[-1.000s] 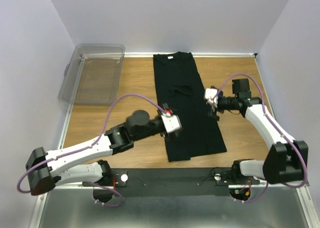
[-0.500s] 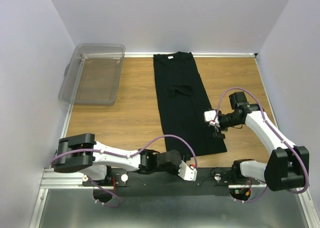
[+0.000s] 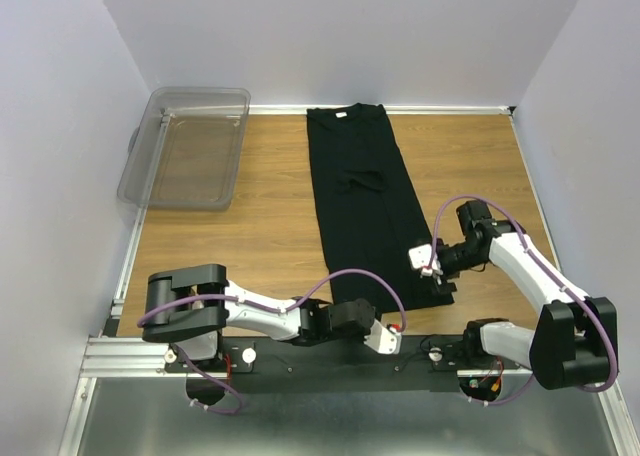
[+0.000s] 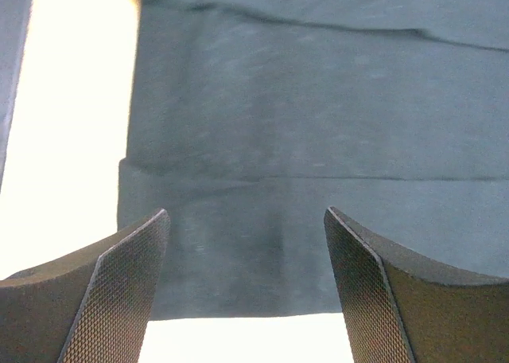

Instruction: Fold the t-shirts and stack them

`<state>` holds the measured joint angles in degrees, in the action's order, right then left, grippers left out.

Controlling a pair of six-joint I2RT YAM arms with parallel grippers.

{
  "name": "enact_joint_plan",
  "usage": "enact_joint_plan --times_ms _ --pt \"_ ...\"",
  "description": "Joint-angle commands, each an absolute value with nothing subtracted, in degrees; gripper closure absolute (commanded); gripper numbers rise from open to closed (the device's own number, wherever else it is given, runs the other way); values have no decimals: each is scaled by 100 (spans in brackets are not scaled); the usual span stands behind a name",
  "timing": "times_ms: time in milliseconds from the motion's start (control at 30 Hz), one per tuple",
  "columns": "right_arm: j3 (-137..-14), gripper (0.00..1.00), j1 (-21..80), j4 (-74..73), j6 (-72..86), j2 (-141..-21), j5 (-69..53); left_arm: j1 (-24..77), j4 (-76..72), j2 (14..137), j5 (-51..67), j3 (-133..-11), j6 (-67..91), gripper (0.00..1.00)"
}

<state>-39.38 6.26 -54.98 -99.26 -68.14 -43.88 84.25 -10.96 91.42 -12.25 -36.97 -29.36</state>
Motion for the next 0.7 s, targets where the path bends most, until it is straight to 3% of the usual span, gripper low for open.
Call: enact_joint_plan --times_ms 0,33,133,667 --pt "-3692 16 615 -6080 -11064 -6759 -4035 8227 -888 9316 -1521 -3542 -2971 82" --pt "-3683 17 615 -6143 -11161 -6785 -4025 8209 -888 9316 -1521 -3533 -2988 83" --pt "-3648 18 615 -6284 -11355 -6820 -3999 8183 -905 9308 -1512 -3472 -2997 100" --pt "-3498 35 685 -6740 -11435 -6152 -3894 8183 -633 8833 -317 -3770 -3146 100"
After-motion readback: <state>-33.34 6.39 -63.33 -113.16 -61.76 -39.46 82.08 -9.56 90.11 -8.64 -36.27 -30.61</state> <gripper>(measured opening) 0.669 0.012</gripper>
